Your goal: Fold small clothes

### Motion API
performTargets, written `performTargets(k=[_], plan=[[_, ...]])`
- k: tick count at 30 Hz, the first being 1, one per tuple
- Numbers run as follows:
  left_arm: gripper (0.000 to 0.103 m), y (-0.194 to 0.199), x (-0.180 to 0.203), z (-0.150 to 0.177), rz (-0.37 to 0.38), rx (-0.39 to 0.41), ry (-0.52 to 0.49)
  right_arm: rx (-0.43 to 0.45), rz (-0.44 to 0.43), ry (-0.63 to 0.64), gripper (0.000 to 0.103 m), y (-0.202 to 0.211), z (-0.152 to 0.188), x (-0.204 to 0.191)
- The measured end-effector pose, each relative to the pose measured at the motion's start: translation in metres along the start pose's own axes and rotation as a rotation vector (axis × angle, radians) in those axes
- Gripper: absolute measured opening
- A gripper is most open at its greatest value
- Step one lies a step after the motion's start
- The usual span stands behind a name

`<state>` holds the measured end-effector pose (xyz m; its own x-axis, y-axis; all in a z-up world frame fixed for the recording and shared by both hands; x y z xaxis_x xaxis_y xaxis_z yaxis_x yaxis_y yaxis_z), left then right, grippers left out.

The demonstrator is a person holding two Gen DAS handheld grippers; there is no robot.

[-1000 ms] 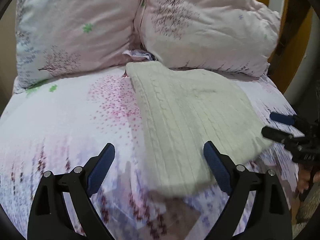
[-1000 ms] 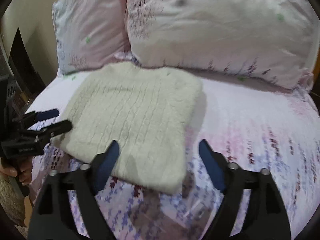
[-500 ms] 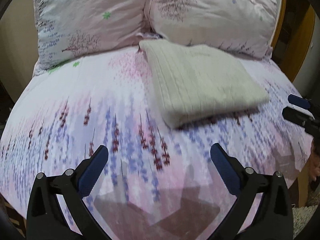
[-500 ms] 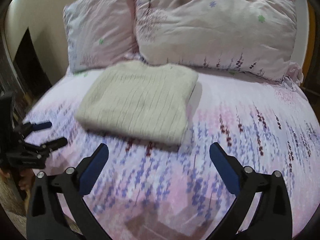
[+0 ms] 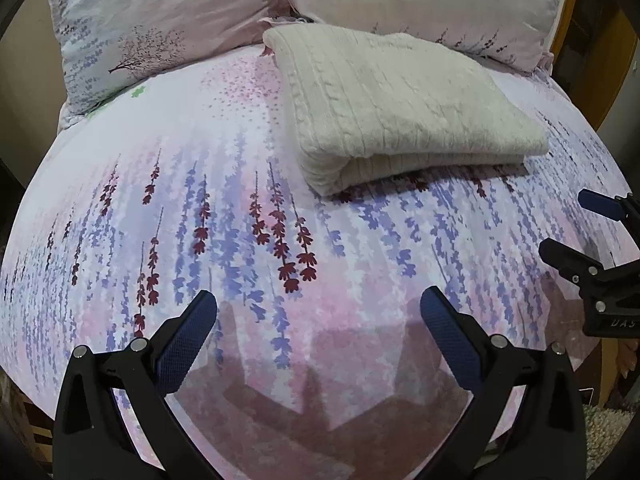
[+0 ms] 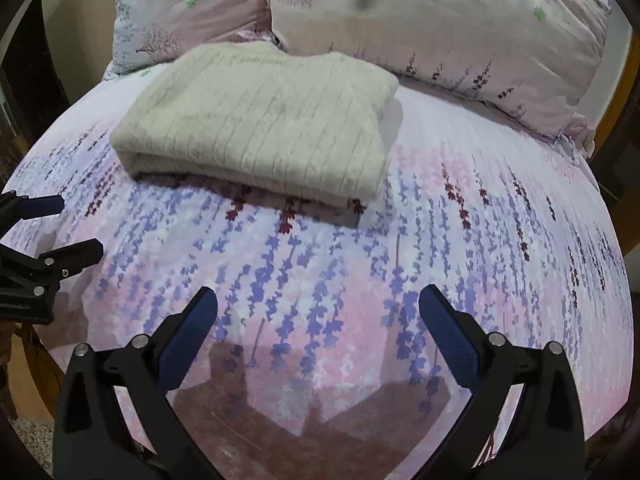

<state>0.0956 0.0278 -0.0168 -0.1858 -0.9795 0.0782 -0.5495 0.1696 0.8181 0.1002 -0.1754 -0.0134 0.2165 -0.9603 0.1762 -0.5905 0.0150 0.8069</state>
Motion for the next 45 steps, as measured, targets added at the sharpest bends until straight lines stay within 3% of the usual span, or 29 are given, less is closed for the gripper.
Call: performTargets(k=[7,19,45], plan=[[0.102,-0.005,-0.001,-0.003,0.001,-0.019,0.007,-0.029,0.028,0.018,0.101,-0.005,0.006,-0.007],[0.102,-0.007,-0.005,0.001,0.014,-0.027,0.031,-0.065,-0.027,-0.047,0.101,-0.014,0.007,0.005],[0.102,-0.009,-0.005,0.000,-0.009,-0.038,0.040,-0.056,-0.022,-0.046,0.101,-0.012,0.009,0.002]])
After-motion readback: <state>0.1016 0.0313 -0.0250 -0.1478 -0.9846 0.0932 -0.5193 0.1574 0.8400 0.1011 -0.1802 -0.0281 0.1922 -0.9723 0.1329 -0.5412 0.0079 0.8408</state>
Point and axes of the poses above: each gripper's, at about its wrist camera, not at the fingertips, and y roughly against the way its jaws point, x to its right, z to its underside, the point moved 2 cm from there along -y, roughly the way its jaws point, and after that the axes turned 8 degrees about z, right-handed, at the moved point
